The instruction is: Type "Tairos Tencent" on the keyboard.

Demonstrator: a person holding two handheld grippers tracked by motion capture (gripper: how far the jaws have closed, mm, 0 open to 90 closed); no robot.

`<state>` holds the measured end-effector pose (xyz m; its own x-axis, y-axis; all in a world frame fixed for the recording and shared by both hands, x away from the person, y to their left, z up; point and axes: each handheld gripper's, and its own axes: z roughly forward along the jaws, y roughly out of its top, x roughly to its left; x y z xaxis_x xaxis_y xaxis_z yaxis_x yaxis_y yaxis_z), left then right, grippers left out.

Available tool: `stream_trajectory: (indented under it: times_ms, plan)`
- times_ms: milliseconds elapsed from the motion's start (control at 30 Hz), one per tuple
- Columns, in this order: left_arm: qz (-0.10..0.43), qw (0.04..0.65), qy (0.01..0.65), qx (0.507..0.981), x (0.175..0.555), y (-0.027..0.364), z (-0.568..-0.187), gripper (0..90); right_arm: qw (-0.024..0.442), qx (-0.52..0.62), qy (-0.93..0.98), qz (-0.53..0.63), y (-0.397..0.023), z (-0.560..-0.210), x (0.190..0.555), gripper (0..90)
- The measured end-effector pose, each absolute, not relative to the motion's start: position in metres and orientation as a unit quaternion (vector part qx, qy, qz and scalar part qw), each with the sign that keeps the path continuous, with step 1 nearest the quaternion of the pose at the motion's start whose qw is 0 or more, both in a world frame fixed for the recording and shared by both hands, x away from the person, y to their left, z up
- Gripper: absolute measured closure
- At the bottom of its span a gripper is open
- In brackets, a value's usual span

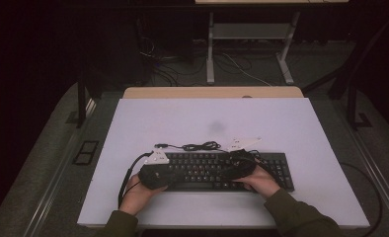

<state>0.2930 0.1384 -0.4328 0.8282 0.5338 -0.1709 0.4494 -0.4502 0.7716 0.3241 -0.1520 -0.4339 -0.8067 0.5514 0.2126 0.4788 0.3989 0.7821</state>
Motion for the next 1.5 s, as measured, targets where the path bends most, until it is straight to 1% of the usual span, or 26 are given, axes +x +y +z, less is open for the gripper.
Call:
stream_trajectory:
  times_ms: [500, 1500]
  plan:
    - [0.046, 0.414, 0.280, 0.865, 0.2939, 0.1351, -0.4379, 88.3, 0.050, 0.310, 0.835, 0.452, -0.1542, -0.4339, 0.3243, 23.1]
    - [0.061, 0.435, 0.287, 0.851, 0.2978, 0.1419, -0.4296, 88.2, 0.060, 0.316, 0.838, 0.442, -0.1558, -0.4331, 0.3219, 21.9]
